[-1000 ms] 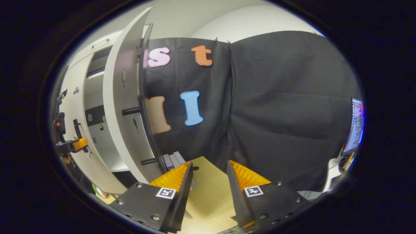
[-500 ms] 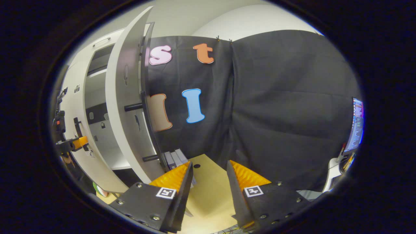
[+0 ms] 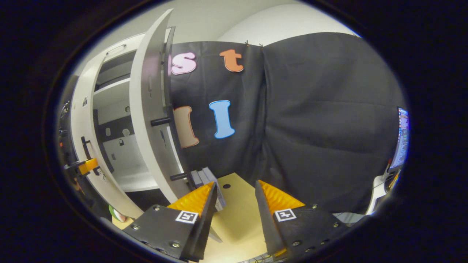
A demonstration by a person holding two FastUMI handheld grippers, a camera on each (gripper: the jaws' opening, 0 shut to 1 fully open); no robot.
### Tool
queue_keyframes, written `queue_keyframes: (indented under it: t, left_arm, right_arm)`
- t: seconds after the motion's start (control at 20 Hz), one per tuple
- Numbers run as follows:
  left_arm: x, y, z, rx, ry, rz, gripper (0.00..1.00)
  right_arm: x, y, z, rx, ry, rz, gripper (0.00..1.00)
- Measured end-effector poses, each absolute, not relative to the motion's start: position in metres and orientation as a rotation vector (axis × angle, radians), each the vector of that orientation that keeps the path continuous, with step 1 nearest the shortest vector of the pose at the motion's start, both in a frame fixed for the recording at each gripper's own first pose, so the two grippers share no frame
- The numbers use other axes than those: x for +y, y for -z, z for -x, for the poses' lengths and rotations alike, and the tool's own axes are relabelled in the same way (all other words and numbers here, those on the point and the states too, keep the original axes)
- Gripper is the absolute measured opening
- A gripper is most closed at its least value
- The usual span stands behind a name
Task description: Open the right door of the double-door shoe cabinet with the right hand, and open the left door with the left hand.
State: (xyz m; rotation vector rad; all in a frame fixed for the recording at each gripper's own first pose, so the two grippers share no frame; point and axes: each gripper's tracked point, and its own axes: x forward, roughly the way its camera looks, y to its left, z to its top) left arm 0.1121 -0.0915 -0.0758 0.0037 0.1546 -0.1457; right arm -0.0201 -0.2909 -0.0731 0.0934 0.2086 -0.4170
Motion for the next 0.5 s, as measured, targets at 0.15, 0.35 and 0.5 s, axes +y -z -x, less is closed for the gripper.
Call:
queue_keyframes:
  t: [0.15,0.35,0.5]
  left_arm:
    - [-0.087,0.075,-0.099,0.152,0.156,0.0,0.23]
    - [-0.079,0.074,-0.08,0.15,0.167,0.01,0.23]
    - [-0.074,0.073,-0.069,0.143,0.173,0.01,0.23]
  right_arm:
    - [-0.277,0.075,0.026,0.213,0.401,-0.09,0.58]
    - [-0.265,0.076,0.028,0.221,0.379,-0.091,0.62]
    - [-0.257,0.075,0.029,0.223,0.365,-0.089,0.62]
